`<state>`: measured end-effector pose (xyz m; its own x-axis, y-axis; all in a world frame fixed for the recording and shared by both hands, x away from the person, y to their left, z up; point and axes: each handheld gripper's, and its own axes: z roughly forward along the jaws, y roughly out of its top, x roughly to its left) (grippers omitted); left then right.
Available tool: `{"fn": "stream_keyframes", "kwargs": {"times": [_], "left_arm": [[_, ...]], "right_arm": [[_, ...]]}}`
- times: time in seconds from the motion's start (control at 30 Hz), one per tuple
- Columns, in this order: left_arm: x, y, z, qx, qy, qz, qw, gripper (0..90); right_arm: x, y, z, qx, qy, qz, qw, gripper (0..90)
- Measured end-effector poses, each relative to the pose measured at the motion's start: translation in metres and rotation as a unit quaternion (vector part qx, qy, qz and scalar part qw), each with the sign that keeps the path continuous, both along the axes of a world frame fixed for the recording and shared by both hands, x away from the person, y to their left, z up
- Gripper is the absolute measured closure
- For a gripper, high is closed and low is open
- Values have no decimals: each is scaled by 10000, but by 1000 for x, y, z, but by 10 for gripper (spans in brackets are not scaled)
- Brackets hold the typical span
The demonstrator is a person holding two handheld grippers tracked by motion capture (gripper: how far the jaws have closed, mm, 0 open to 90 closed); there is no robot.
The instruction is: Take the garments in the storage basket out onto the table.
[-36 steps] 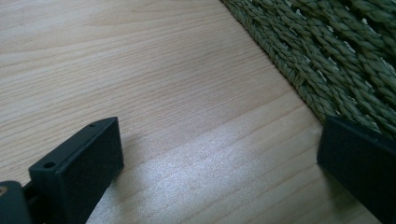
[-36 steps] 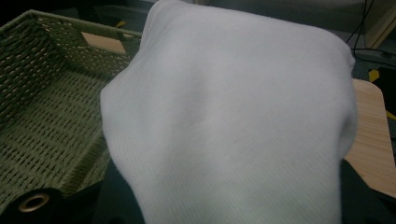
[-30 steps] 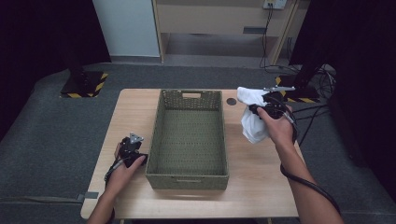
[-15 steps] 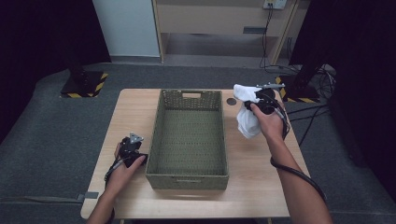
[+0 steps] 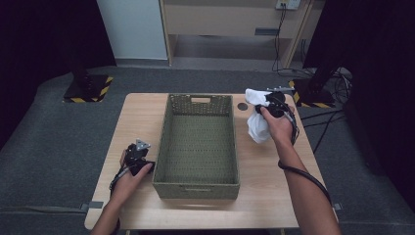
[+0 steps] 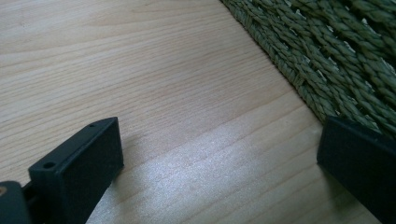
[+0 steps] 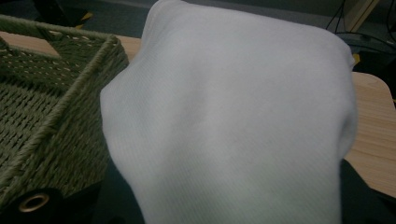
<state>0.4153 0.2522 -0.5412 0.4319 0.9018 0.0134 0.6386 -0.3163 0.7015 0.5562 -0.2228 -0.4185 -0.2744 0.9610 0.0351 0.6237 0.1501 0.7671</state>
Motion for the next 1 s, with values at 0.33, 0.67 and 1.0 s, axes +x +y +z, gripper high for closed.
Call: {"fn": "stream_keyframes", "kwargs": {"times": [0.33,0.67,1.0], "left_arm": [[0,0,0,-1,-1,-7,10000,0],[0,0,0,1,0,-19,10000,0],[1,0,0,5,2,-36,10000,0]], "right_arm": [[12,-5,-15,-33,149,-149,9998,502],[19,-4,-23,-97,310,-185,9993,502],[29,1,-41,-125,467,-168,9987,499]]}}
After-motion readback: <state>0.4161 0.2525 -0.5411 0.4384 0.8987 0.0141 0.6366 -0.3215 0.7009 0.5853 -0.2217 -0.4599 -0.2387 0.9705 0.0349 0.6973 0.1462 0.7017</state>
